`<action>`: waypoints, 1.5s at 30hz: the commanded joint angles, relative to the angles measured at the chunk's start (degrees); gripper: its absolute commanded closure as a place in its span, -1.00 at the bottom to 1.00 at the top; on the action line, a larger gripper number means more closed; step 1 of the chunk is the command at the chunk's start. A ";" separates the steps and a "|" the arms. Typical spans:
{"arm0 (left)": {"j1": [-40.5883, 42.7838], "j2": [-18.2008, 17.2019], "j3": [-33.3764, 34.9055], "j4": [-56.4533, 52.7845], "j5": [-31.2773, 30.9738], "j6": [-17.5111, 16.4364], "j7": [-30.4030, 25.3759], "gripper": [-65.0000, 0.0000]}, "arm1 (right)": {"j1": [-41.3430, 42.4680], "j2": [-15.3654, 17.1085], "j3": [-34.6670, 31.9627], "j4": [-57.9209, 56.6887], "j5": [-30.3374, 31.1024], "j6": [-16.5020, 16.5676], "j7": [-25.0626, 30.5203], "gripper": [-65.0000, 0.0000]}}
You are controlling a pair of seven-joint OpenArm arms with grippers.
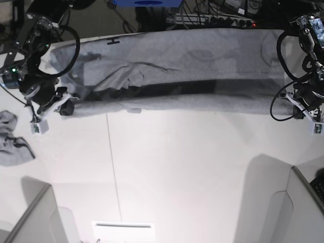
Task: Fold the T-shirt properly
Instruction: 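Lift the hem and fold it over onto the collar with both grippers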
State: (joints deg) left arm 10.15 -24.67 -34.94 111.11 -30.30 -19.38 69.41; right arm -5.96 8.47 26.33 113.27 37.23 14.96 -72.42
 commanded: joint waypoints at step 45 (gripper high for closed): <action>14.68 -5.62 -6.42 1.64 0.11 -4.49 -1.41 1.00 | -16.42 -1.22 10.38 1.94 21.10 -2.87 1.35 1.00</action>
State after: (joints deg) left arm 24.86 -28.91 -40.82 111.61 -30.85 -24.05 68.62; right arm -22.15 6.68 36.47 114.17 57.54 12.34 -71.79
